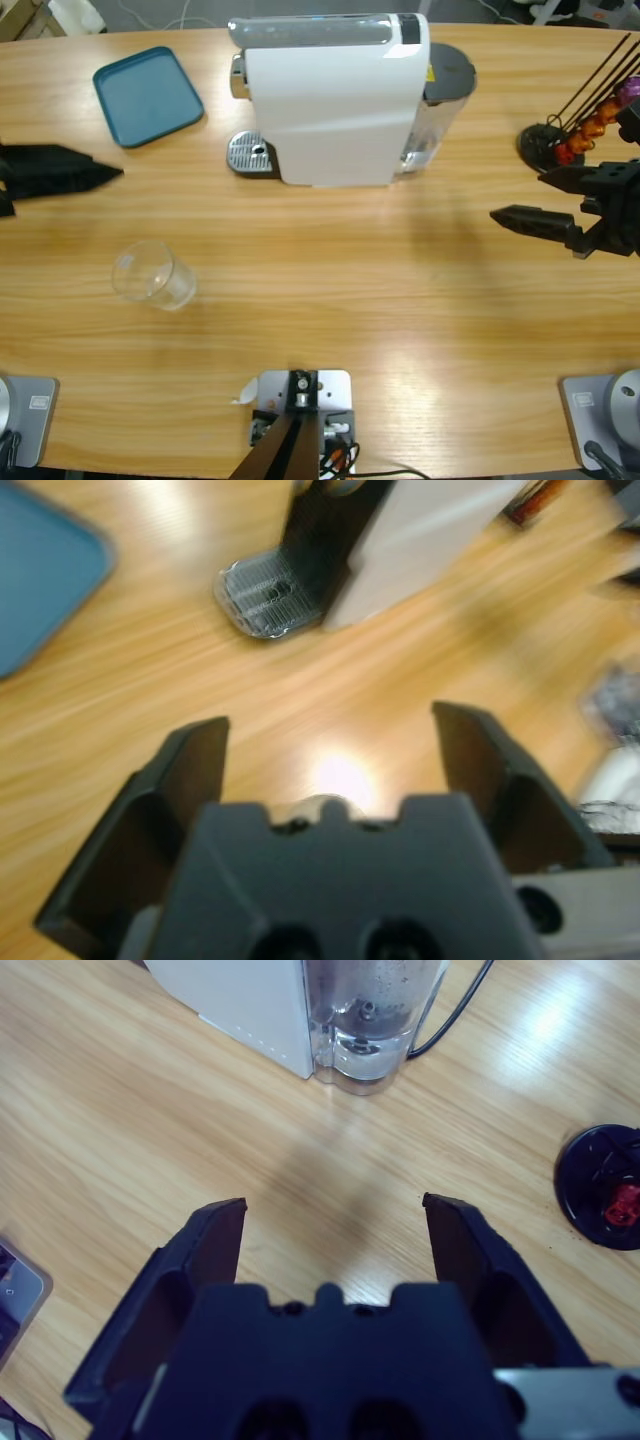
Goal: Pour coffee
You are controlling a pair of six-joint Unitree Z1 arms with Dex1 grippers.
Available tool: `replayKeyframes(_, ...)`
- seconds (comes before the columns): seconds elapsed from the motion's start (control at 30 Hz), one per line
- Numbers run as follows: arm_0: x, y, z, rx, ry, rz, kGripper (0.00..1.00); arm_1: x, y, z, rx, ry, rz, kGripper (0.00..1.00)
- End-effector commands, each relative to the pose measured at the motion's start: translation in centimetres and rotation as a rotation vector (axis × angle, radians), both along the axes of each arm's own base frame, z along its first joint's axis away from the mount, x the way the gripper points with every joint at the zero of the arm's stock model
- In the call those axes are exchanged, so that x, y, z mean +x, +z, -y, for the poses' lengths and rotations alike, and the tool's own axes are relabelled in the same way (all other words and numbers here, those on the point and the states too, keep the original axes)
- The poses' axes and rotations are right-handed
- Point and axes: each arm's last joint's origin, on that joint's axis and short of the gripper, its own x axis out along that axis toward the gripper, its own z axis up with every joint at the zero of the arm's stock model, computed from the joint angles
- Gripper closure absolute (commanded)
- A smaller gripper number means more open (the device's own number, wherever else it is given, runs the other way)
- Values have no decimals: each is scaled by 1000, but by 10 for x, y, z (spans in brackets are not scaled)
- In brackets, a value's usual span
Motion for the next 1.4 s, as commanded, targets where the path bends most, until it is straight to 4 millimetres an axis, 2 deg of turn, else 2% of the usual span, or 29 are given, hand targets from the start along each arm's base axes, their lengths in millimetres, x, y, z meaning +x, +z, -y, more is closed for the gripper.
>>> replayKeyframes(0.03, 58, 35, -5, -427, 8, -221, 392, -6, -1, 3, -10, 16, 2, 234)
replayKeyframes(0.13, 91, 21, -6, -519, 40, -342, 398, -7, -1, 5, -4, 16, 8, 234)
replayKeyframes(0.27, 121, 5, -2, -583, 59, -424, 441, -9, 0, 7, 2, 14, 18, 235)
replayKeyframes(0.43, 151, -9, 7, -628, 43, -471, 446, -10, 1, 8, 7, 13, 24, 234)
replayKeyframes(0.57, 171, -15, 25, -646, -14, -494, 474, -11, 1, 9, 9, 12, 26, 234)
replayKeyframes(0.83, 189, -50, 44, -653, -91, -595, 474, -12, 1, 10, 12, 13, 30, 234)
replayKeyframes(1.03, 193, -53, 44, -658, -91, -595, 484, -13, 2, 11, 15, 12, 36, 234)
replayKeyframes(1.2, 196, -57, 48, -661, -98, -597, 561, -13, 2, 11, 15, 10, 38, 234)
replayKeyframes(1.4, 198, -61, 52, -663, -104, -602, 563, -13, 2, 11, 15, 11, 37, 234)
